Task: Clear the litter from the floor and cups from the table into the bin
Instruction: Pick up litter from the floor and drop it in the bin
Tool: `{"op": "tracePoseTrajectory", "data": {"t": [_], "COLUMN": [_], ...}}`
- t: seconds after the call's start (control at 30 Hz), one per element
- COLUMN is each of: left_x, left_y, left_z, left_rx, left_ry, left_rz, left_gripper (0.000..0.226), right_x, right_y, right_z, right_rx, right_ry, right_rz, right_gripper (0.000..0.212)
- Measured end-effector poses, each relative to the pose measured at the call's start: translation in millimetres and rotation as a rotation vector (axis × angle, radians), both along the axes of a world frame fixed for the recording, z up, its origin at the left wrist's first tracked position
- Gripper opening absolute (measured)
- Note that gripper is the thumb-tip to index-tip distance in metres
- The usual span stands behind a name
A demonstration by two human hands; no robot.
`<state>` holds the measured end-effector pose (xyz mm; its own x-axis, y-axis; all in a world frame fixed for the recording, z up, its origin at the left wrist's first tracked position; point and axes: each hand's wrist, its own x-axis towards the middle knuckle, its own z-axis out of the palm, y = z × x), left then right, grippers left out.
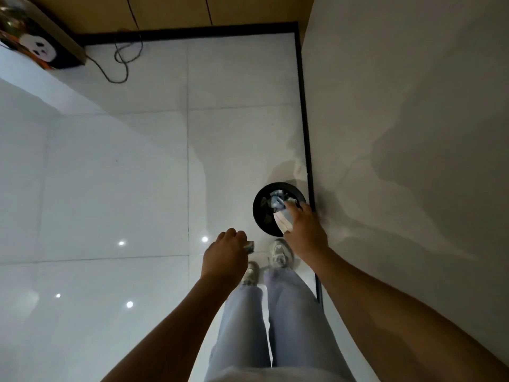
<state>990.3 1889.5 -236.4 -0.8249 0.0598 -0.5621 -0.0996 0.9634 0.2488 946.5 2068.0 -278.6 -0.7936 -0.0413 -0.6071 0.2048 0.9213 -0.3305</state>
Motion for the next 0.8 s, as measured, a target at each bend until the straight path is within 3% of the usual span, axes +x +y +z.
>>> {"op": "tracePoseTrajectory", "data": {"t": [0.2,0.5,0.67,0.8], "left_x": [-25,-79,-92,-71], "left_y": [16,84,99,84], "left_z": [-39,-86,-105,-83], "left_rx": [0.016,0.093,0.089,0.048], "left_ry": [-0.007,-0.024,-0.258,-0.135], "left_rz": [0.104,0.141,0.067,0.063], "left_gripper": [0.022,0.028,0.050,0.038], "right_x": [-22,-9,-6,-9], "right_y": [19,59,69,60], "right_z": [-51,-63,-58,-39], "right_rx": [-0.046,-0.038,-0.002,0.015], "right_ry": [-0.031,-0.002,-0.063,-0.062], "right_rz": [0.001,-0.041,0.011,0.108], "right_gripper": [0.068,0.059,0.061,0.059]}}
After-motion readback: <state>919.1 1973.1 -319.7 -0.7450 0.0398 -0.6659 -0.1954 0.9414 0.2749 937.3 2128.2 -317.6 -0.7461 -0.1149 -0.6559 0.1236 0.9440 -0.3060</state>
